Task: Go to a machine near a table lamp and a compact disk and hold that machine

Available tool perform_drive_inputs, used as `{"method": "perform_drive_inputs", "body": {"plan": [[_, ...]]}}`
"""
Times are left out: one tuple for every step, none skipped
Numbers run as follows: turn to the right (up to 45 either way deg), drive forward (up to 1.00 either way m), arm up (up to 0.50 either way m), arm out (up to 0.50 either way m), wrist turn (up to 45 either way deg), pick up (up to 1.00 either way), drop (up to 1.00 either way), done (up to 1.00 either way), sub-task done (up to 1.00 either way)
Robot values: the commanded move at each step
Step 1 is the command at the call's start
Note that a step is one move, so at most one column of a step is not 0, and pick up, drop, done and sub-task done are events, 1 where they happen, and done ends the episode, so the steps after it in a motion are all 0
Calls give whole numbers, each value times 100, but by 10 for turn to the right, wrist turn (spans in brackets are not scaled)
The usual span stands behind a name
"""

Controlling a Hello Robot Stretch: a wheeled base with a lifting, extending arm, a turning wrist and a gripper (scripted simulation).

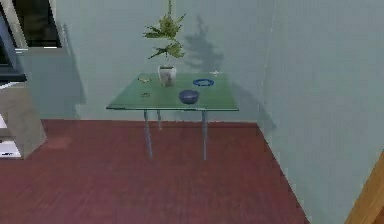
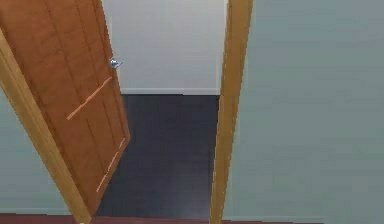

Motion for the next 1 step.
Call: {"method": "perform_drive_inputs", "body": {"plan": [[450,0,0,0,0,0,0,0,0]]}}
